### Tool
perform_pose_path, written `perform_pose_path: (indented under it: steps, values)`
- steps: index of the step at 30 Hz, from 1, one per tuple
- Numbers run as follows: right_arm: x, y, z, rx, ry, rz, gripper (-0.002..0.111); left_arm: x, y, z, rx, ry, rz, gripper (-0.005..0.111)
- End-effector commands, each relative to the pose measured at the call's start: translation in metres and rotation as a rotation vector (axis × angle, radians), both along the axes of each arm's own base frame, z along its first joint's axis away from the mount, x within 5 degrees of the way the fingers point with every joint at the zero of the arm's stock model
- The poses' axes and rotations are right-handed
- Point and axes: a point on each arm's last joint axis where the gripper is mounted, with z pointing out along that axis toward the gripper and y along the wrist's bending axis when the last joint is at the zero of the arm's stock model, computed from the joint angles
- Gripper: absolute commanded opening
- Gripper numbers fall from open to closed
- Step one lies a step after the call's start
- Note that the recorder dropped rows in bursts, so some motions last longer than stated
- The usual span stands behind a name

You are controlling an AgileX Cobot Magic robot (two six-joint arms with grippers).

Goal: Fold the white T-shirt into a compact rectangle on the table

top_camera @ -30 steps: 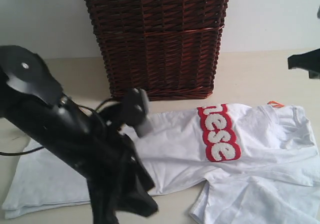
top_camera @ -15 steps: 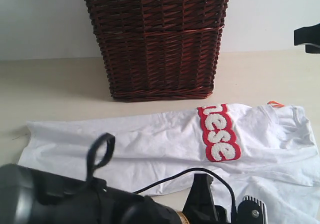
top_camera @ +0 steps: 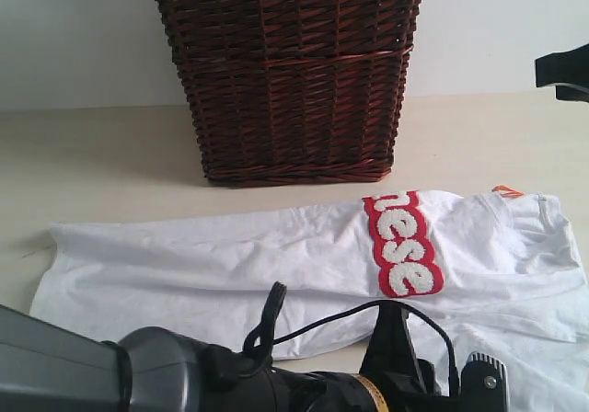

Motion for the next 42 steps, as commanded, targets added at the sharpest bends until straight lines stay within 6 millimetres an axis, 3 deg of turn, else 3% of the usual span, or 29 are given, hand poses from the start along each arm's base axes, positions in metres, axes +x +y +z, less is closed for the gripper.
perform_pose_path:
  steps: [1, 2, 3, 7, 12, 15, 19, 24, 27, 34, 38, 42]
  values:
    - [-0.001, 0.000, 0.003, -0.007, -0.022, 0.007, 0.013, 0.001, -0.001, -0.005, 0.019, -0.007, -0.015, 0.013]
    - [-0.001, 0.000, 0.003, -0.007, -0.018, 0.008, 0.013, 0.000, -0.001, -0.006, 0.022, 0.000, -0.017, 0.003]
    - [-0.001, 0.001, 0.003, -0.005, -0.019, 0.007, 0.013, 0.000, -0.001, -0.006, 0.024, 0.009, -0.015, 0.000]
    - [-0.001, 0.001, 0.003, 0.006, -0.014, 0.006, 0.013, -0.012, 0.002, -0.003, 0.060, 0.127, -0.068, 0.000]
    - [-0.001, 0.001, 0.003, 0.006, -0.016, 0.006, 0.013, -0.022, 0.002, 0.034, 0.024, 0.177, -0.169, 0.000]
    - [-0.001, 0.001, 0.003, 0.008, -0.014, 0.005, 0.013, -0.008, 0.000, 0.065, -0.056, 0.108, -0.162, 0.000]
    - [-0.001, 0.001, 0.003, 0.013, -0.014, 0.004, 0.013, 0.034, 0.001, 0.093, -0.142, 0.046, -0.075, 0.000]
    - [-0.002, 0.002, 0.003, 0.018, -0.009, 0.004, 0.013, 0.090, 0.012, 0.091, -0.151, 0.013, 0.045, 0.000]
    - [-0.001, 0.002, 0.003, 0.032, -0.016, -0.001, 0.013, 0.104, 0.015, 0.082, -0.135, 0.027, 0.076, 0.006]
    - [-0.001, 0.002, 0.003, 0.036, -0.014, -0.002, 0.013, 0.110, 0.013, 0.060, -0.112, 0.032, 0.121, 0.052]
    - [-0.003, 0.003, 0.001, 0.036, 0.010, 0.004, 0.013, 0.127, 0.014, 0.070, -0.254, -0.046, 0.354, 0.051]
    - [-0.005, 0.003, -0.001, 0.022, 0.038, 0.023, 0.013, 0.131, 0.018, 0.080, -0.315, -0.020, 0.446, 0.041]
